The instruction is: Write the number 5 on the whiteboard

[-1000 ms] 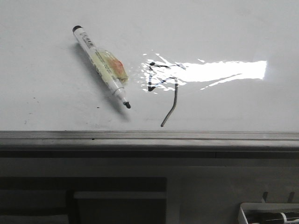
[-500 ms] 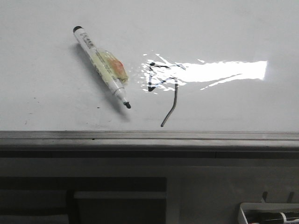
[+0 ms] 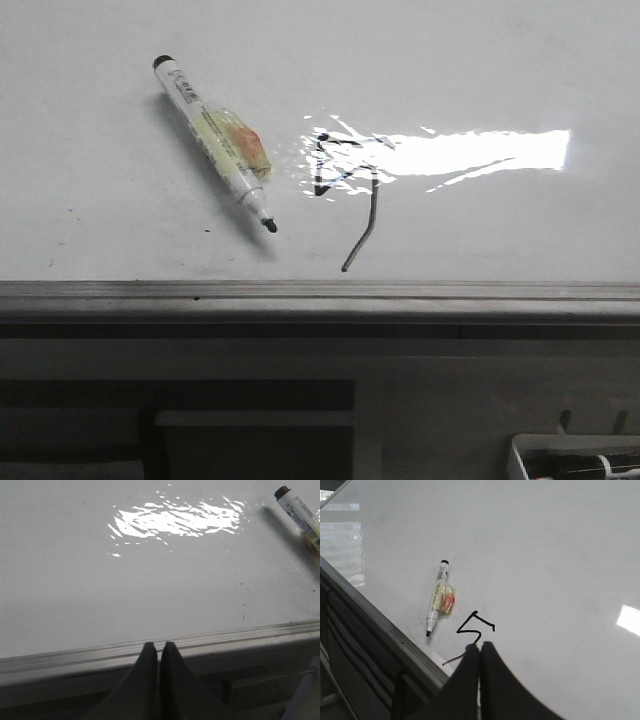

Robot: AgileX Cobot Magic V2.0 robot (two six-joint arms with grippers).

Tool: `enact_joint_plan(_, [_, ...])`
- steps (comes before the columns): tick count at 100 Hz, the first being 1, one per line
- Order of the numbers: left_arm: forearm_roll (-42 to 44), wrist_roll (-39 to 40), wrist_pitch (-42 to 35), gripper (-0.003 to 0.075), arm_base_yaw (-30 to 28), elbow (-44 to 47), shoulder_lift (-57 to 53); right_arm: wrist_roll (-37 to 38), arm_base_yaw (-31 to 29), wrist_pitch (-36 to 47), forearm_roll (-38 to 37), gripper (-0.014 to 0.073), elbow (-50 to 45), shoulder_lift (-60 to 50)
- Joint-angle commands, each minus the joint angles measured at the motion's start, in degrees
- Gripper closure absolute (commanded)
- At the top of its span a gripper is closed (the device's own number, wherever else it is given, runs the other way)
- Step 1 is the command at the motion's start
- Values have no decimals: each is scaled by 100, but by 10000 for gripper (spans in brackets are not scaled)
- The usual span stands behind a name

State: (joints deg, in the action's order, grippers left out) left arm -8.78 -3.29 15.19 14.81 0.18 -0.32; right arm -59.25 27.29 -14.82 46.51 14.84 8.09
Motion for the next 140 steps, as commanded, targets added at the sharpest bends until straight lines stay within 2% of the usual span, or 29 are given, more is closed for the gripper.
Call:
enact_joint_plan(1, [-61,80,-373,741,-56,102,-81,-4,-32,349,87,656,162,58])
enact_joint_plan(66, [-61,80,-373,741,-54,102,-81,-4,-32,349,87,656,151,58])
enact_joint_plan(73, [-61,80,-373,741,-54,102,-81,-4,-32,572,7,656,63,58])
enact_joint_plan(96, [-61,80,-373,741,-54,102,-81,44,-59,2106,-156,656,-640,58])
enact_joint_plan(101, [-61,80,-373,741,-54,102,-81,622,-171,2403,-812,656,-799,58])
enact_joint_plan(109, [-61,80,-373,741,-54,102,-81,2553,-553,2740,-2398,656,-1103,58])
enact_joint_plan(121, [-61,80,-373,741,-54,102,-81,5506,-1376,2328,-4551,656,-1541,58])
enact_joint_plan(126, [-61,80,-373,741,-54,102,-81,6461,-1678,2166,-5343,656,-1720,49])
enact_joint_plan(130, [-61,80,-373,741,-54,102,-81,6909,-1821,1546,-5681,656,-1682,-45])
enact_joint_plan(140, [-61,80,-373,741,-54,102,-81,6950,-2104,680,-5684,656,-1699,-282])
